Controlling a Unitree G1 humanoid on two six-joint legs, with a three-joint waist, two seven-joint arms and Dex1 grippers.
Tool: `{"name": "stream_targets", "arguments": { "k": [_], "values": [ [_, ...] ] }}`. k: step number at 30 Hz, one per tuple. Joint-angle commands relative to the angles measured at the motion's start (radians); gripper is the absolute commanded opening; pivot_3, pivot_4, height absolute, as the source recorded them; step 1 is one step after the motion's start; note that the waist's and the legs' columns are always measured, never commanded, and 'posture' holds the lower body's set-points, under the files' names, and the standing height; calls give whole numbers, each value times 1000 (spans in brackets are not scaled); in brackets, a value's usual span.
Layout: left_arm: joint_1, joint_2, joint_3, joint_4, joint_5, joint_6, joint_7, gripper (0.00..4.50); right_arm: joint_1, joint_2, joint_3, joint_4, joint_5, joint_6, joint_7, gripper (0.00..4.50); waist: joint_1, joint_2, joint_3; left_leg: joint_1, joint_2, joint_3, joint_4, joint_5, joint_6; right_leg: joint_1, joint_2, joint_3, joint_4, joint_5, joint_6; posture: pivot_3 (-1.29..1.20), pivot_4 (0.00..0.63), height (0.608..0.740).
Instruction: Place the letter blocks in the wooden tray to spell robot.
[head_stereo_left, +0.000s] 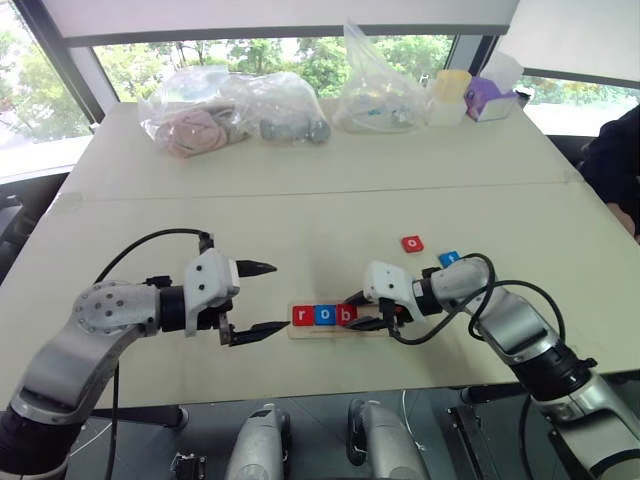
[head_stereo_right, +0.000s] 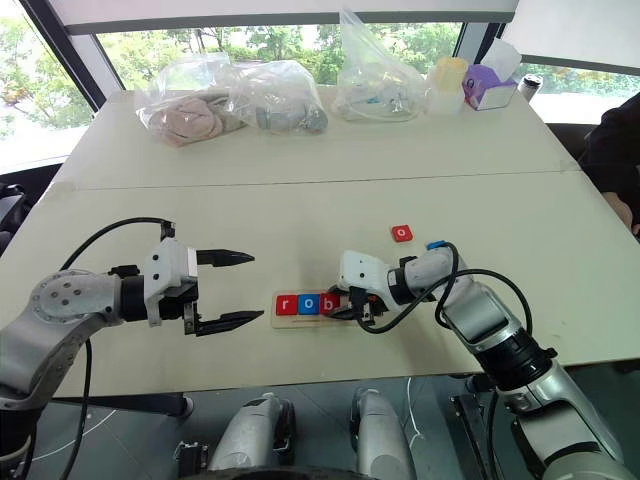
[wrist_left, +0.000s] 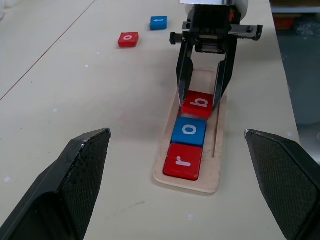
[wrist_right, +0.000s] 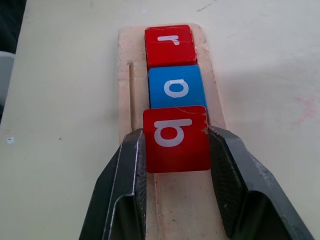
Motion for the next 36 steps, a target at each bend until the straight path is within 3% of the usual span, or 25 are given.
{"name": "stream_targets", "arguments": {
  "k": [1,10,11,15,16,26,36],
  "values": [
    [5,11,37,-35,-13,-10,3,4500,-21,5,-8,-3,-3,-20,6,1152,0,0,0,0,0,0,0,0,0,0,0,0,0,0,0,0,150,740],
    [10,11,41,-26,-7,-23,-3,4500,-21,15,-4,2,-8,-21,10,1152,0,0,0,0,0,0,0,0,0,0,0,0,0,0,0,0,150,740],
    [11,11,41,-26,-6,-24,-3,4500,-21,17,-5,2,-9,-21,10,2200,0,0,0,0,0,0,0,0,0,0,0,0,0,0,0,0,150,740],
    [22,7,39,-12,3,-43,-8,4500,-27,26,-5,0,-12,-22,9,4219,0,0,0,0,0,0,0,0,0,0,0,0,0,0,0,0,150,740],
    [27,6,39,-10,6,-49,-9,4500,-30,28,-9,-5,-8,-19,9,4442,0,0,0,0,0,0,0,0,0,0,0,0,0,0,0,0,150,740],
    [44,-2,32,-6,12,-68,-2,4500,-82,54,-116,-16,60,51,-61,4442,0,0,0,0,0,0,0,0,0,0,0,0,0,0,0,0,150,740],
    [23,-10,17,1,14,-65,-2,4500,-60,101,-93,136,-77,-139,-205,4442,-1,0,0,0,0,1,0,0,0,0,0,0,0,0,0,0,150,740]
  ]
}}
